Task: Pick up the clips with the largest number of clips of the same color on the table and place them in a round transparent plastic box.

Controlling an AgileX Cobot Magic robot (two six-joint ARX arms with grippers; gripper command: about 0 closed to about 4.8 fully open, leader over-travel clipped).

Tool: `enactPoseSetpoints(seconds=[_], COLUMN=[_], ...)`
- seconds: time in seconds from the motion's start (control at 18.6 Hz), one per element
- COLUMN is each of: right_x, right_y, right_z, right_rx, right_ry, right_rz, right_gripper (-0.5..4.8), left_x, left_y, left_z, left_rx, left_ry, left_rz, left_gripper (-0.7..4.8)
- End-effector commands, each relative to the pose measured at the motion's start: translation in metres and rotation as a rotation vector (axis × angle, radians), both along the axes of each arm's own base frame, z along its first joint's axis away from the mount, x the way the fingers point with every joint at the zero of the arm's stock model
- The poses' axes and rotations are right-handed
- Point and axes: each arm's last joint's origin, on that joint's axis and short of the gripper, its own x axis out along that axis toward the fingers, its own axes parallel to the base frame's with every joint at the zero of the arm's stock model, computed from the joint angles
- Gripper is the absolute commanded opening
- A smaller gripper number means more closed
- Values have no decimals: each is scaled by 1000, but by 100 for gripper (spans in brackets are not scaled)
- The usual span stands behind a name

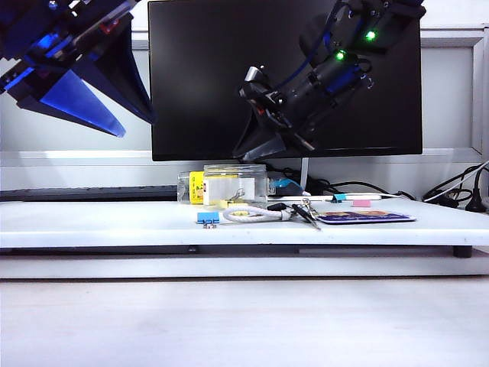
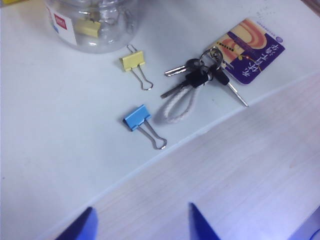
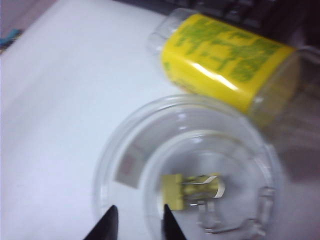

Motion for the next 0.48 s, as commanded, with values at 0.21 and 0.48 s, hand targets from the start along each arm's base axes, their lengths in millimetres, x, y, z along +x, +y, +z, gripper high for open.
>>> enactPoseSetpoints(seconds=[0.21, 0.48], right_x=[-40, -55], right_y=[0, 27], right_z=[37, 20], right_rx=[-149, -340], right_ry=[-44, -16], right_rz=[123, 54], right_gripper=[118, 158], left_x=[0, -2], left_y=[0, 1], left_z=[2, -1], left_rx=[12, 33], left_ry=[-26, 8], left_rz=[-17, -17], left_gripper=[247, 246])
